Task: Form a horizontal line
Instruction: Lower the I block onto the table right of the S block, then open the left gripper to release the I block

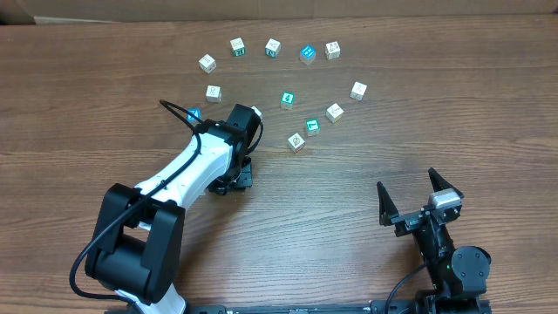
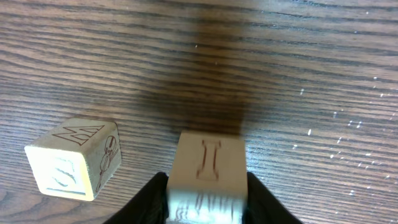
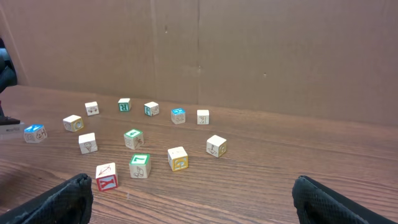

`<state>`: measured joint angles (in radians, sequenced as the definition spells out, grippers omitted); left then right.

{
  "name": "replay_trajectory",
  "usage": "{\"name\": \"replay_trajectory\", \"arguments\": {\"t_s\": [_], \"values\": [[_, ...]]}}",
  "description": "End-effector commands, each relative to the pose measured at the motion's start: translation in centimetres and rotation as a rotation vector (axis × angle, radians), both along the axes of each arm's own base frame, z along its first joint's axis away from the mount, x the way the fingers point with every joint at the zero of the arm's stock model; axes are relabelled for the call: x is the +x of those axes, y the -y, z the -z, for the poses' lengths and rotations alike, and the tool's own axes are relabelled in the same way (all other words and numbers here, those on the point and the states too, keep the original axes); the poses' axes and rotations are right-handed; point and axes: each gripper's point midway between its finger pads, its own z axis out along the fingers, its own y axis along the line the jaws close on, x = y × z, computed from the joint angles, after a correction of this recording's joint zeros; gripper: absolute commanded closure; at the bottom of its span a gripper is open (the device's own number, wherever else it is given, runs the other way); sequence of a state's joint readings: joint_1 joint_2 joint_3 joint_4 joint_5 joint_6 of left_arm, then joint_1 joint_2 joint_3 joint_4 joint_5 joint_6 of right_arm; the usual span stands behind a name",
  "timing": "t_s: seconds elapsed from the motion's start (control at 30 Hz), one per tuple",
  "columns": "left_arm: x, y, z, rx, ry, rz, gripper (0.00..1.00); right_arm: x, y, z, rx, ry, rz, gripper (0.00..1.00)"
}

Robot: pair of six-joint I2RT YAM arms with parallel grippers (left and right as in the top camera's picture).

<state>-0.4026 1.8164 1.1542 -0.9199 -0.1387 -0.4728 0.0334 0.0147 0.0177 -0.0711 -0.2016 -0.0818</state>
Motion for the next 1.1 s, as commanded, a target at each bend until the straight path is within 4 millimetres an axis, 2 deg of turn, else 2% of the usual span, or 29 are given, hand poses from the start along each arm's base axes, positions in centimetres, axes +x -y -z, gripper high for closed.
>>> {"name": "replay_trajectory", "arguments": {"t_s": [0.0,0.3,0.4,0.87,1.0,1.07], "values": [[-0.4,0.1,0.4,-0.002,-0.015,-0.01,0.64,0.0,0.2,0.1,0.002,0.007,0.011,0.0],[-0.1,0.2,0.4,-0.007,-0.005,-0.01,0.42,0.0,0.2,0.1,0.002,0.007,0.011,0.0],[0.0,0.3,0.4,-0.009,0.002,-0.01,0.37,0.0,0.2,0.1,0.002,0.007,0.011,0.0],[0.8,0.4,0.4,-0.014,0.032,-0.009,0.32,0.0,0.2,0.1,0.002,0.007,0.011,0.0],[1.0,0.6,0.4,-0.018,0.039,0.002,0.2,0.0,0.2,0.1,0.002,0.007,0.011,0.0],[1.1,0.6,0.4,-0.02,0.045,0.008,0.23,0.0,0.2,0.1,0.002,0.007,0.011,0.0]]}}
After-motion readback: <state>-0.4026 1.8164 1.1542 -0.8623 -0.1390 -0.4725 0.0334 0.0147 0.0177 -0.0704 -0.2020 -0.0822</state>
